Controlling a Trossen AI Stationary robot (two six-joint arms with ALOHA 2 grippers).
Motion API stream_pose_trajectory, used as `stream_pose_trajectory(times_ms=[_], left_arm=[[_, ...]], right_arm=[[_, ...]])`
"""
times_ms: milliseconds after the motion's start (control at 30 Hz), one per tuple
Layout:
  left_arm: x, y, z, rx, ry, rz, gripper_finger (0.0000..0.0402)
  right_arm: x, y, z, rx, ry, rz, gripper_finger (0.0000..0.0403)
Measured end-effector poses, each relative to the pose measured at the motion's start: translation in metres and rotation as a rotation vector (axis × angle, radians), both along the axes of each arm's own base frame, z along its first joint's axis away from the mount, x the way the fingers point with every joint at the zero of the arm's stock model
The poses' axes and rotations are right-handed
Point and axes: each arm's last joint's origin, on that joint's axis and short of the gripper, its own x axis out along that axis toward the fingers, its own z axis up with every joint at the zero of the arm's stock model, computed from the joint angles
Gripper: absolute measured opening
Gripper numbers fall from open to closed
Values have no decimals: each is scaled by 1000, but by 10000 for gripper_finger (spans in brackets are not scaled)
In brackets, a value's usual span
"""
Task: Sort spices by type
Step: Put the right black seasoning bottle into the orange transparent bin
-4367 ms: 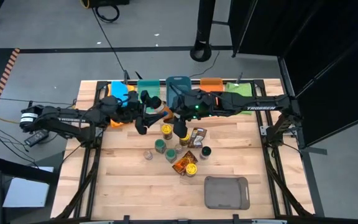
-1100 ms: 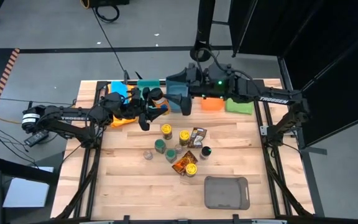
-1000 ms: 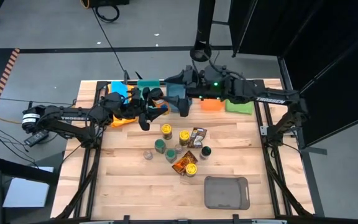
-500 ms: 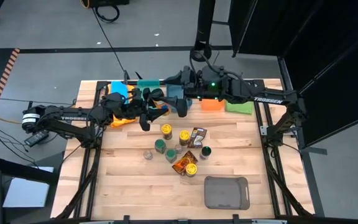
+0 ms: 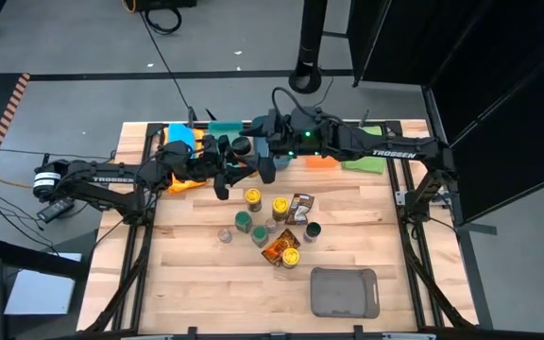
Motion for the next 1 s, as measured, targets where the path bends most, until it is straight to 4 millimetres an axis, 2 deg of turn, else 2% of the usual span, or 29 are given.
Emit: stream_pose_trajectory(times_ms=[367,1000], left_arm=[[0,0,-2,23,27,-6,198],[0,0,-3,24,31,-20,198]], right_arm=[[-1,-3,0,1,0,-7,335],[0,-4,-2,44,7,11,247]])
